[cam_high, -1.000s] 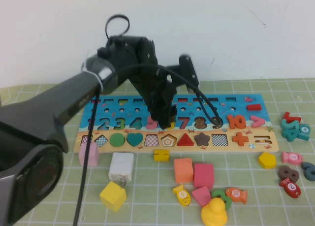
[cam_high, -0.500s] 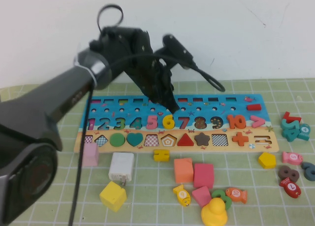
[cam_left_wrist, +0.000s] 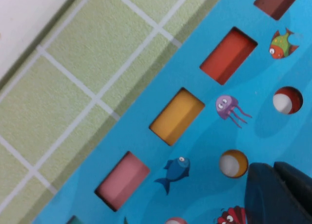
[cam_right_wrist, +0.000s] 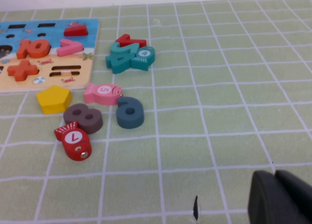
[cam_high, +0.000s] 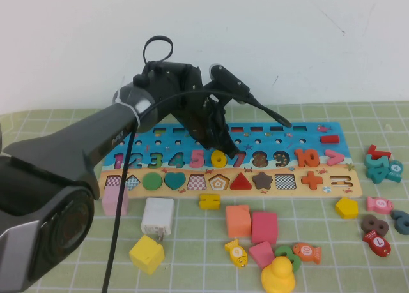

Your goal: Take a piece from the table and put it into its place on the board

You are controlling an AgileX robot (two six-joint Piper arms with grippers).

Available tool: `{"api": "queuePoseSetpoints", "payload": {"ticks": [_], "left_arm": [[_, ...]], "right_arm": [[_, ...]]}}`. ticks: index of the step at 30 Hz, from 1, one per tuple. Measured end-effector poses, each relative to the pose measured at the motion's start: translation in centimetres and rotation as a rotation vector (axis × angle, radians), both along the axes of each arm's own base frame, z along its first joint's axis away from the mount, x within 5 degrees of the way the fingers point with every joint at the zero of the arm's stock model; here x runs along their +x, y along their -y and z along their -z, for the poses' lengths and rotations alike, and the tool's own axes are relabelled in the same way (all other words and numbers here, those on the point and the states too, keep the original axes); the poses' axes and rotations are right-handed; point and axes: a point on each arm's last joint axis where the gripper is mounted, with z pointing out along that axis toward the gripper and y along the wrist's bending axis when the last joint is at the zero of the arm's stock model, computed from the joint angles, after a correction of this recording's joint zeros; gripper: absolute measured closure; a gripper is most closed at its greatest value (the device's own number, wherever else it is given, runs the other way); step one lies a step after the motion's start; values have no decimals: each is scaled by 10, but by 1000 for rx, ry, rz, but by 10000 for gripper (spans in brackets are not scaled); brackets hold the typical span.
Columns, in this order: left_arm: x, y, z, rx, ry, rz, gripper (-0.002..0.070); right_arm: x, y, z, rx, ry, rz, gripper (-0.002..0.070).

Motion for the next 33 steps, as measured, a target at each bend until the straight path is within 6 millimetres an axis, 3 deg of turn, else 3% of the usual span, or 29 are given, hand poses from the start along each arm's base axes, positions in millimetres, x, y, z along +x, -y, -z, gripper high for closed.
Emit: {"api": "queuePoseSetpoints", "payload": {"ticks": [22, 26, 33], "left_arm": [[0, 1, -1, -16, 1, 7, 676], [-5, -3, -28, -19, 39, 6, 676], [-35, -17, -107, -37, 89, 11, 676]], "right_arm": [[0, 0, 0, 0, 0, 0, 678], [0, 0, 0, 0, 0, 0, 678], [0, 0, 0, 0, 0, 0, 678]]}}
